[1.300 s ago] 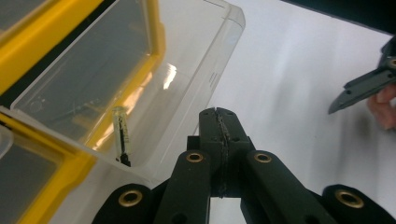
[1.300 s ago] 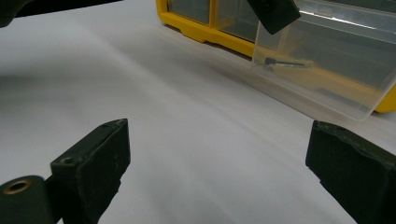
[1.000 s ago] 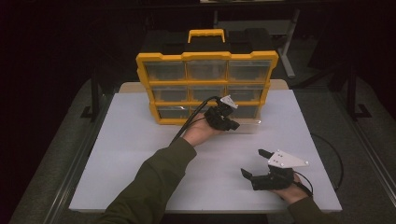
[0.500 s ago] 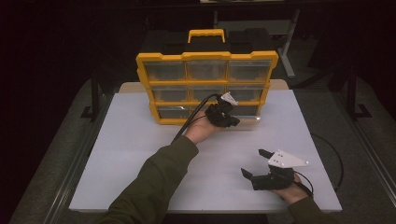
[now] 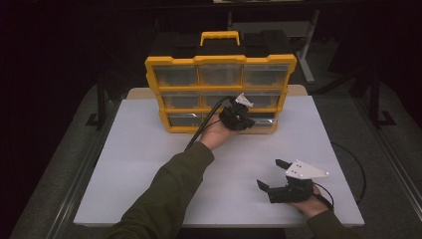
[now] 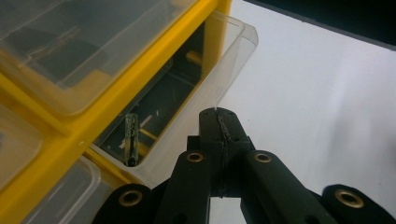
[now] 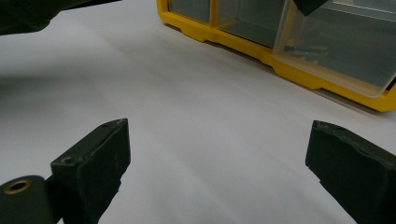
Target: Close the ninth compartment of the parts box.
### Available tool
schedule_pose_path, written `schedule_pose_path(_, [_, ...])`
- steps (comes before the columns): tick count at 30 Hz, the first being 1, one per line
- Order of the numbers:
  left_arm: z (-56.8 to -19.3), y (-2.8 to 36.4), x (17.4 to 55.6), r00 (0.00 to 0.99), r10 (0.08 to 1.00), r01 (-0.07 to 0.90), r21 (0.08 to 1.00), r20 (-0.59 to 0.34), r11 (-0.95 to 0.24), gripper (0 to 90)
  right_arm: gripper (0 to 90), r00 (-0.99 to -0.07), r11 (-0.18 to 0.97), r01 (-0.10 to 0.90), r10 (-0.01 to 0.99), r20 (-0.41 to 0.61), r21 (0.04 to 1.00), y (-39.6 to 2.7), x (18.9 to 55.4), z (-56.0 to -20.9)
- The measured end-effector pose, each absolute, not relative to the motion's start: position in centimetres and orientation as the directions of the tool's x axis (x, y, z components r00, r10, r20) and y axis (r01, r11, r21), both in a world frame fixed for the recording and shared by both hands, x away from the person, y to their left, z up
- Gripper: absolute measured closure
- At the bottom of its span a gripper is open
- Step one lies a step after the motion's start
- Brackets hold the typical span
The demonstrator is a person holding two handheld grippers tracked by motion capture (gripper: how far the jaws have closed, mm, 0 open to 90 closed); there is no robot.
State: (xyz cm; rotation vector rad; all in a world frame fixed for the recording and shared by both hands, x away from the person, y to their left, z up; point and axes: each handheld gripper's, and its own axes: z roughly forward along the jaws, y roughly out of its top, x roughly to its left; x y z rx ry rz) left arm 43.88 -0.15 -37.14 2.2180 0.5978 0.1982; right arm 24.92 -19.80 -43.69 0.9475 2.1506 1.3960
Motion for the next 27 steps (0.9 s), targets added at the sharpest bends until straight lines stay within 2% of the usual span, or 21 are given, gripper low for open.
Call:
schedule_pose_path(4, [-37.1,-0.2,44.1,0.874,0.486,0.341,0.745,-0.027,-0.573,90.0,5.7,-0.688,0.267,0.322,0.725,0.031,0.908,-19.8,24.9,-43.7])
schedule_pose_path(20, [-37.4,-0.2,44.8,0.843,0.537,0.359,0.769,-0.025,-0.528,90.0,5.7,-0.688,0.258,0.325,0.725,0.04,0.91,-19.9,24.8,-43.7])
schedule_pose_path(21, [-37.3,0.0,45.0,0.852,0.523,0.342,0.752,0.004,-0.563,90.0,5.7,-0.688,0.26,0.325,0.724,0.039,0.909,-19.9,24.9,-43.7])
schedule_pose_path(27, [-37.5,0.0,45.2,0.842,0.539,0.345,0.756,0.012,-0.556,90.0,5.7,-0.688,0.259,0.324,0.724,0.039,0.91,-19.9,24.8,-43.7])
